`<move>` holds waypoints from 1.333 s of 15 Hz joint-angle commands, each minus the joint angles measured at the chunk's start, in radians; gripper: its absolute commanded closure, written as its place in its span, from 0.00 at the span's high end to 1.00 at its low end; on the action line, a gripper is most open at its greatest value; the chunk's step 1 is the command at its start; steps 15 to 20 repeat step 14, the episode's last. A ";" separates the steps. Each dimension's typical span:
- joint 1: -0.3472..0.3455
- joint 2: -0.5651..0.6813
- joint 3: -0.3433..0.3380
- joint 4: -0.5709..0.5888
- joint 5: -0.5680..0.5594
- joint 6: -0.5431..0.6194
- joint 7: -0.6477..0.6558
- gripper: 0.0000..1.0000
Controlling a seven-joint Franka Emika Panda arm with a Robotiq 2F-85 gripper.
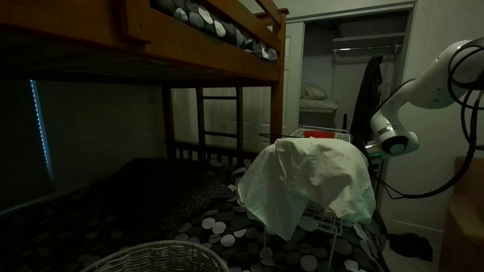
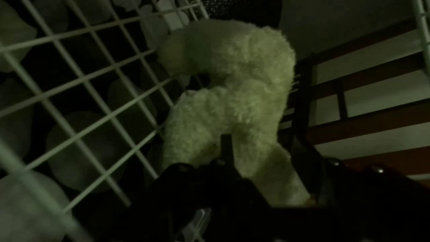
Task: Remove the white toy from the top rack and put it on the bottom rack
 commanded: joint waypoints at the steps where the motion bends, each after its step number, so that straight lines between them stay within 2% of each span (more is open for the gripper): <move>1: 0.013 -0.040 -0.051 -0.042 -0.176 0.103 0.122 0.82; 3: 0.018 -0.070 -0.071 -0.078 -0.294 0.168 0.181 0.97; 4: 0.019 -0.105 -0.085 -0.113 -0.372 0.186 0.224 1.00; 7: 0.038 -0.237 -0.120 -0.244 -0.623 0.261 0.305 1.00; 10: 0.039 -0.401 -0.116 -0.363 -0.835 0.368 0.288 1.00; 12: 0.022 -0.512 -0.091 -0.411 -0.904 0.436 0.257 1.00; 13: -0.005 -0.375 -0.071 -0.310 -0.844 0.388 0.280 1.00; 14: -0.002 -0.427 -0.070 -0.334 -0.868 0.406 0.277 1.00; 20: -0.002 -0.427 -0.070 -0.334 -0.868 0.406 0.277 1.00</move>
